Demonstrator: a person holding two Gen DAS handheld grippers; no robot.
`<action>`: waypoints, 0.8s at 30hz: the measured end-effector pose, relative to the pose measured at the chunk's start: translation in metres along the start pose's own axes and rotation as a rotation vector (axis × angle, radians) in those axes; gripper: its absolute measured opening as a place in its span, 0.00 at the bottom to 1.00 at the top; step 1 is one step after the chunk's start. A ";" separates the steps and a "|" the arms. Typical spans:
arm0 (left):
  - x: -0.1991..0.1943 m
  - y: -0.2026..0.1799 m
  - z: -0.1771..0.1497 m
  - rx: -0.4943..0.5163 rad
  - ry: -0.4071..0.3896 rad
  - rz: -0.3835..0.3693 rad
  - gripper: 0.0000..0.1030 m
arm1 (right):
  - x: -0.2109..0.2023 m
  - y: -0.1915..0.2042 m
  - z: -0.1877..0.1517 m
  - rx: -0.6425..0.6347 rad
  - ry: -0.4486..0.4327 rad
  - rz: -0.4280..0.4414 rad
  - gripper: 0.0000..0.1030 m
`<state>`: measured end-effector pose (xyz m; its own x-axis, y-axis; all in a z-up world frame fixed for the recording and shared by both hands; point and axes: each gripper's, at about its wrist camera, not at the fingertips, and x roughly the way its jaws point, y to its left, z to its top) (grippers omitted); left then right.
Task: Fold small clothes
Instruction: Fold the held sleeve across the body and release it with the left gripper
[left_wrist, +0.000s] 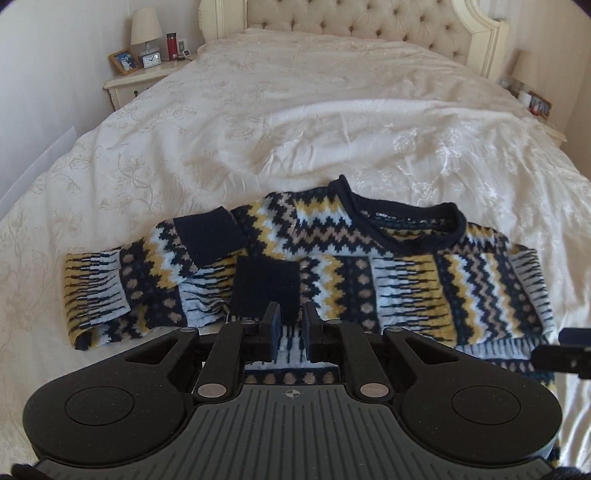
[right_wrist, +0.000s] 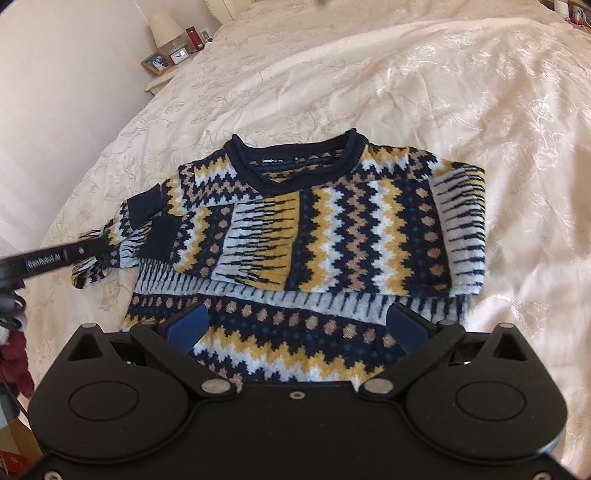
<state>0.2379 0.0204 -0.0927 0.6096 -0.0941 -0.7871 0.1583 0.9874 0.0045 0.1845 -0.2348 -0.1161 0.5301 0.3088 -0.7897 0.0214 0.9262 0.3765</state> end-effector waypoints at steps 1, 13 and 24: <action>0.005 0.002 0.000 0.002 0.004 -0.004 0.15 | 0.003 0.004 0.005 0.004 -0.002 0.013 0.99; 0.089 0.034 0.005 -0.069 0.090 -0.044 0.23 | 0.052 0.061 0.073 -0.064 -0.019 0.145 0.99; 0.077 0.078 -0.013 -0.213 0.112 -0.075 0.23 | 0.109 0.130 0.097 -0.261 0.067 0.211 0.99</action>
<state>0.2871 0.0915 -0.1608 0.5105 -0.1650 -0.8439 0.0254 0.9839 -0.1771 0.3273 -0.1020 -0.1059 0.4426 0.5052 -0.7409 -0.3053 0.8617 0.4053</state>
